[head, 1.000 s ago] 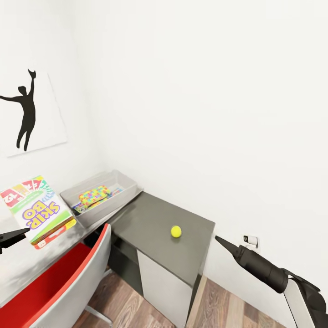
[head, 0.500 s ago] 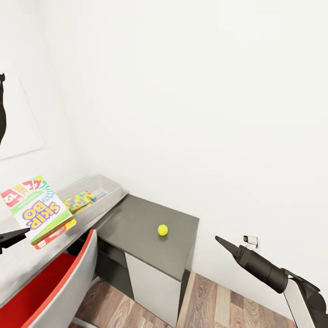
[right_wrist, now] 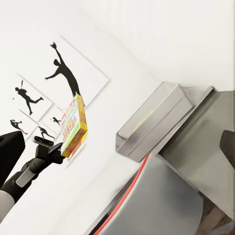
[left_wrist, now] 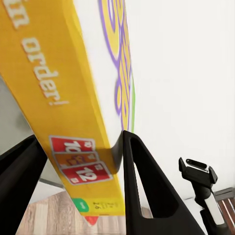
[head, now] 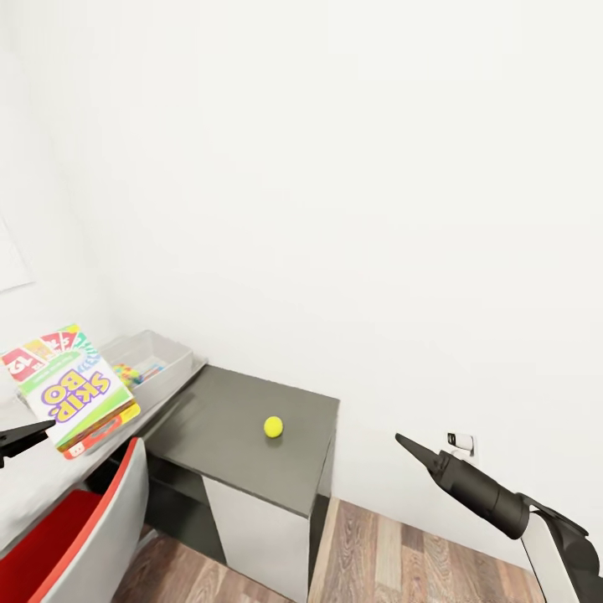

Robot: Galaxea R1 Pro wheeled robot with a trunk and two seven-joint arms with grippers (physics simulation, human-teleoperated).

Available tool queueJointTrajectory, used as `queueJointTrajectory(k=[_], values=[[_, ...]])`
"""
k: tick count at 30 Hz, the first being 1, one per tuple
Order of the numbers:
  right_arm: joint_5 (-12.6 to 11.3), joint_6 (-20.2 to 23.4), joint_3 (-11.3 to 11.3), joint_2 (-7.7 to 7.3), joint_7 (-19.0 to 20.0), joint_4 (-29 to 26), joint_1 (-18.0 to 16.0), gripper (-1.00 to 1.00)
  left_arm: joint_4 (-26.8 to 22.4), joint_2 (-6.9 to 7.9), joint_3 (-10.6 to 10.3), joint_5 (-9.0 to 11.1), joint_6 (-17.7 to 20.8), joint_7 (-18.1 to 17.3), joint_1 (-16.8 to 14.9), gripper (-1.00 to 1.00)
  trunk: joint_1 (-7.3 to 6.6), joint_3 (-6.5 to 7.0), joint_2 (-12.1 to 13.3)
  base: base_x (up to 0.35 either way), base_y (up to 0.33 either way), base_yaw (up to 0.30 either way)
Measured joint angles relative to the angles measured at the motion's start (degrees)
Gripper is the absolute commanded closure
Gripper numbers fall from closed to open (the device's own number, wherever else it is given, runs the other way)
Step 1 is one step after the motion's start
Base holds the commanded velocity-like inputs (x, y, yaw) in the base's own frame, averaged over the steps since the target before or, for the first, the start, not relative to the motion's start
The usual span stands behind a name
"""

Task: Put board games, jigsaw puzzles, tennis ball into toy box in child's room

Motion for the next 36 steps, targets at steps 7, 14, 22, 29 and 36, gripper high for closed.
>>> queueJointTrajectory(k=[7, 14, 22, 29, 36], values=[[0.01, -0.03, 0.05, 0.0, -0.01, -0.06, -0.01, -1.0, -0.04, 0.0, 0.02, 0.13, -0.02, 0.0, 0.02, 1.0, 0.0, 0.2, 0.0, 0.0, 0.0, -0.036], [0.02, -0.03, 0.11, 0.0, 0.07, -0.14, -0.01, -1.0, -0.03, 0.01, 0.02, 0.14, -0.02, 0.0, 0.02, 1.0, 0.0, 0.78, -0.01, 0.0, 0.0, -0.003], [0.02, -0.03, 0.11, 0.0, 0.29, -0.14, -0.01, -1.0, -0.05, 0.0, 0.02, 0.19, -0.02, 0.0, 0.02, 1.0, 0.0, 1.54, 0.0, 0.0, 0.0, 0.0], [0.02, -0.03, 0.11, 0.0, 0.31, -0.12, -0.01, -1.0, -0.05, 0.01, 0.02, 0.27, -0.02, 0.0, 0.12, 1.0, 0.0, 2.19, -0.01, 0.0, 0.0, 0.0], [0.07, -0.03, 0.11, 0.0, 0.04, -0.05, -0.02, -1.0, -0.07, 0.01, 0.1, 0.17, -0.24, 0.0, 0.18, 1.0, -0.02, 2.45, -0.04, 0.11, 0.074, 0.0]])
